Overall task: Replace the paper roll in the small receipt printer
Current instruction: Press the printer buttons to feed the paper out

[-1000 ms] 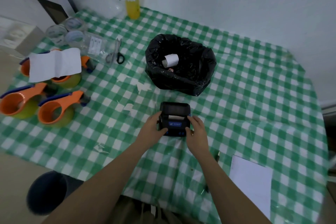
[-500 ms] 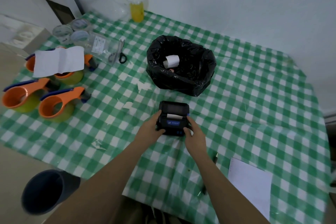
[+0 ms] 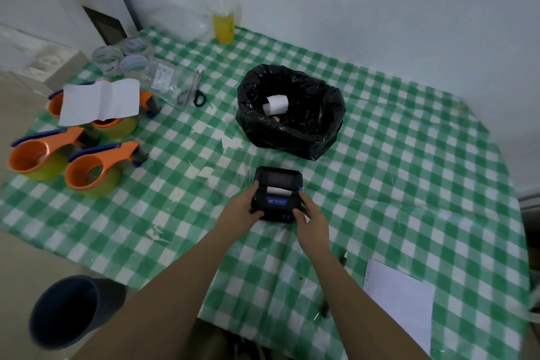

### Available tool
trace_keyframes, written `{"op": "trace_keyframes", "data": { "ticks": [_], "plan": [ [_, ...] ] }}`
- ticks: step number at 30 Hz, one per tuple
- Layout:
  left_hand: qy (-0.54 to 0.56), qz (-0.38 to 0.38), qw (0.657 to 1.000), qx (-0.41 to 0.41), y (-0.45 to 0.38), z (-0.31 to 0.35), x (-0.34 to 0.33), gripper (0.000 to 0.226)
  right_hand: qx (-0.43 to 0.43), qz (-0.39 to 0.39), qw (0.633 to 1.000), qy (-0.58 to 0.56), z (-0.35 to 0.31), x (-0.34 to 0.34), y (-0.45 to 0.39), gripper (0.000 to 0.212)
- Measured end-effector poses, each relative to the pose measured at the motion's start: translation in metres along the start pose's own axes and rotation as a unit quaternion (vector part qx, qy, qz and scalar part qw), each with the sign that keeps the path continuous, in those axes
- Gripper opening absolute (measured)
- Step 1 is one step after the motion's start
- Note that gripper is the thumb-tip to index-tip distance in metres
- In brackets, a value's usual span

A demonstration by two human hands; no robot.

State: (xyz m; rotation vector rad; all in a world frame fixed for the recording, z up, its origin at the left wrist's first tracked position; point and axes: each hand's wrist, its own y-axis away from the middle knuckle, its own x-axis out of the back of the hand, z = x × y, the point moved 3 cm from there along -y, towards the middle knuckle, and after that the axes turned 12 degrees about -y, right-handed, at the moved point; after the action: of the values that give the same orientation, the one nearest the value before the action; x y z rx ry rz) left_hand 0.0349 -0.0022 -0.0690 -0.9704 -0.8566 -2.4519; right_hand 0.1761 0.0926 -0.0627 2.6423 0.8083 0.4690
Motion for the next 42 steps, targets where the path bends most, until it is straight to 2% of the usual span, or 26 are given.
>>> {"op": "trace_keyframes", "data": {
  "ticks": [42],
  "plan": [
    [-0.026, 0.011, 1.0, -0.007, -0.0043, -0.0064, -0.0018, 0.078, 0.002, -0.009, 1.0, -0.016, 0.0062, 0.0024, -0.0019, 0.046]
  ]
}}
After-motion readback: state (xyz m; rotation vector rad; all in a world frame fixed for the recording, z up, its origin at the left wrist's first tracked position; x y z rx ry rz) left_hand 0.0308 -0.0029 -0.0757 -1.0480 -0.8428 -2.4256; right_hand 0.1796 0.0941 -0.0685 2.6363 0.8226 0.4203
